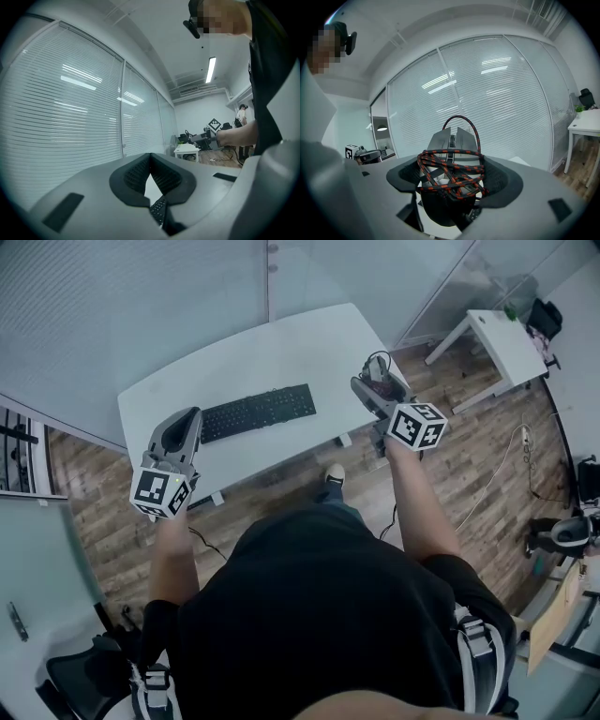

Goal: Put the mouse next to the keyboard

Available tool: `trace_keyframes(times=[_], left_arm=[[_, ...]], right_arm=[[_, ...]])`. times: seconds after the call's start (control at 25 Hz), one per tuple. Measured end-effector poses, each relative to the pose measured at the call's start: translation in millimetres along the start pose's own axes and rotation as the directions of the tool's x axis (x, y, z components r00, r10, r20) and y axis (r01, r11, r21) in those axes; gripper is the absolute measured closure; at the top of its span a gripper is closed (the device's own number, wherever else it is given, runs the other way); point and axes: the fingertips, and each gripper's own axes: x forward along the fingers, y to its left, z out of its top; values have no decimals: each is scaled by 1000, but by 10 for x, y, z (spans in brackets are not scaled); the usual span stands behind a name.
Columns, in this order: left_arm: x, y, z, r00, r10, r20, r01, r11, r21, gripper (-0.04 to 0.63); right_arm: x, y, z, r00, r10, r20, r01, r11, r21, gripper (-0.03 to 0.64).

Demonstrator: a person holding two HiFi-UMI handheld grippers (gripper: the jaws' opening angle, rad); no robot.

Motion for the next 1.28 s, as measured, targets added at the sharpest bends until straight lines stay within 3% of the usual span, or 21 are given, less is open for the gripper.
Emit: trace_keyframes(times=[0.4, 0.84, 1.28], left_arm=[[200, 65, 187, 997, 75, 7, -75, 997, 4, 573], [386, -131, 188, 995, 97, -11, -97, 995, 15, 574], [841, -252, 293, 992, 121, -25, -121, 993, 15, 572]], right_arm=[[138, -420, 177, 999, 34, 0, -34, 999, 5, 216], [230, -635, 283, 997, 79, -5, -79, 997, 3, 216], [348, -1136, 448, 995, 101, -13, -101, 995, 18, 216]])
